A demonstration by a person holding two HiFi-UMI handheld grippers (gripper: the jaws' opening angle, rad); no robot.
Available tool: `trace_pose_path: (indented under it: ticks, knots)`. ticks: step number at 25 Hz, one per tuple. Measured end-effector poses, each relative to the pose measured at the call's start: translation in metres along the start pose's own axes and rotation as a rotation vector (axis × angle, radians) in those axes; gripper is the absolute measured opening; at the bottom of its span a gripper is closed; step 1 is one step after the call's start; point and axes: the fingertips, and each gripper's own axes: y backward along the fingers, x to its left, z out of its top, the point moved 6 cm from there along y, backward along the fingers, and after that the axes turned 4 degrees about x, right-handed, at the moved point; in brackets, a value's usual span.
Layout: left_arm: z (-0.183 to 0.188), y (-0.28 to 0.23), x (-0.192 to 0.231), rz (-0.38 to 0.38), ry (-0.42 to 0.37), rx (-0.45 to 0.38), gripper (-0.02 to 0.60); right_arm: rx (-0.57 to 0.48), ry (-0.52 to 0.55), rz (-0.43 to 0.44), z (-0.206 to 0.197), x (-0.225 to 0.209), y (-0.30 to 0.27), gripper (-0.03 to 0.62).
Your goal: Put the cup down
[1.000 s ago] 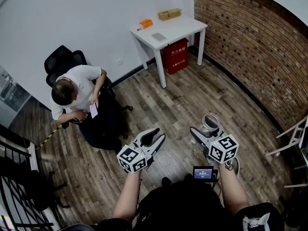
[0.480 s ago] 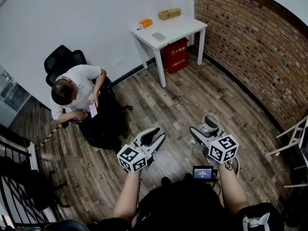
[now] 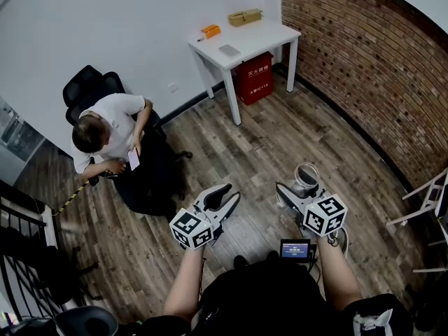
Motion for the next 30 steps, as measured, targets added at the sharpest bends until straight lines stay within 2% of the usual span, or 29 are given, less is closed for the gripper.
trace_pose_path:
  ticks: [10,19,25,30]
  knots:
    - [0.008,-0.038,-0.004,0.03,-0.009,0.003,0.143,-0.01,-0.021,0.003,0.005,-0.045,0.01,0.351]
    - [0.002,-0.064,0.011,0.064,0.011,0.014,0.141,-0.003,-0.056,0.0,0.004,-0.085,-0.001,0.351]
    - [0.007,-0.094,0.055,0.058,0.023,0.009,0.14,0.01,-0.063,-0.017,0.012,-0.112,-0.037,0.351]
    - [0.015,-0.128,0.122,0.039,0.032,0.008,0.137,0.028,-0.065,-0.047,0.026,-0.14,-0.092,0.351]
